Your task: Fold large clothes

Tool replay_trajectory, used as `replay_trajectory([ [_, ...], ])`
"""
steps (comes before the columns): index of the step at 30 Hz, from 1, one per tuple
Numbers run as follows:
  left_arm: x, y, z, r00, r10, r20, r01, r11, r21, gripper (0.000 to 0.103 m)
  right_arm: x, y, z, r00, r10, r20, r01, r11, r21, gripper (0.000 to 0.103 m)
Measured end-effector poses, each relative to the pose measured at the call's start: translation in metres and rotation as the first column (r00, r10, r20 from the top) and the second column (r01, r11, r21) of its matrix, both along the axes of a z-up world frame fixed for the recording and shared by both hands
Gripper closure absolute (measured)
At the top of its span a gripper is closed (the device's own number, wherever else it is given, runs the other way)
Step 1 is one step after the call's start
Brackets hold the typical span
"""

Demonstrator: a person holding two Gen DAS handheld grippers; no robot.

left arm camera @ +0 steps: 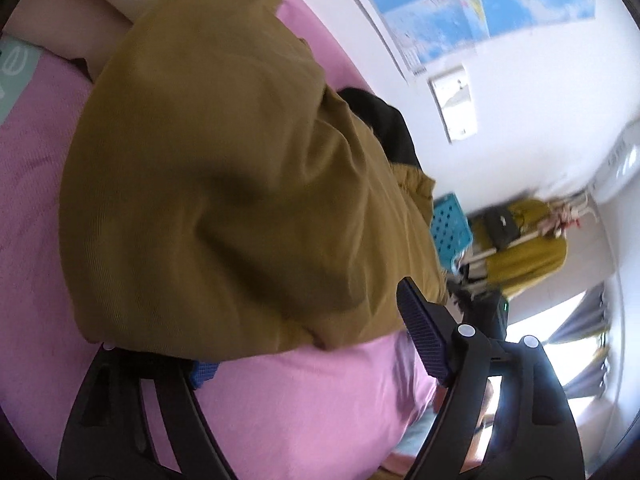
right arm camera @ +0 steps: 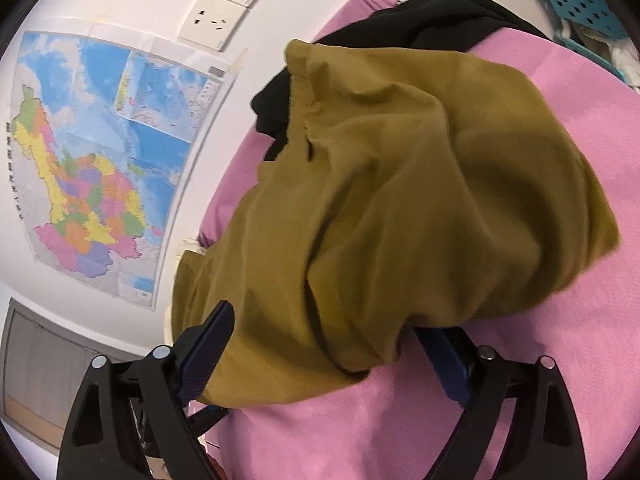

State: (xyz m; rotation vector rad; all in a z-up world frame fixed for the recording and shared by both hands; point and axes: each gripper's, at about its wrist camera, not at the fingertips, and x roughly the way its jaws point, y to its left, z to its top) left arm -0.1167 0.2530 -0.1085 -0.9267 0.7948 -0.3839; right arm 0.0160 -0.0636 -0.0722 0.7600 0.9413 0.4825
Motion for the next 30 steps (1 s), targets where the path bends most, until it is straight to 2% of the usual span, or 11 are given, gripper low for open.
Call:
replay_trajectory([
  [1,0.001,0.000,0.001,1.000,0.004,-0.006,-0.004,1.000,0.011,0.026,-0.002,-0.001,0.000,1.000,0.000,-0.003,0.000,1.000,-0.008,0.016],
  [3,0.004,-0.010,0.005,1.000,0.013,-0.028,-0.010,0.995,0.101,0.027,-0.004,-0.002,-0.002,1.000,-0.012,-0.013,0.011,1.000,-0.025,0.016],
  [6,0.006,-0.024,0.015,0.999,0.032,-0.044,-0.020,0.969,0.245,0.026,-0.005,-0.006,-0.005,1.000,-0.029,-0.004,0.028,0.999,-0.030,0.016],
  [9,0.008,-0.032,0.019,0.998,0.042,-0.047,-0.025,0.949,0.313,0.026,-0.006,-0.005,-0.005,1.000,-0.016,0.006,0.016,0.999,-0.045,0.016],
  [25,0.011,-0.038,0.020,0.998,0.038,-0.042,-0.020,0.934,0.357,0.023,0.007,0.007,-0.004,0.999,-0.047,0.023,0.049,0.995,-0.083,0.010],
  [30,0.014,-0.037,0.018,0.999,0.028,-0.042,-0.012,0.942,0.336,0.018,0.010,0.009,-0.002,0.997,-0.065,0.028,0.067,0.994,-0.084,0.007],
])
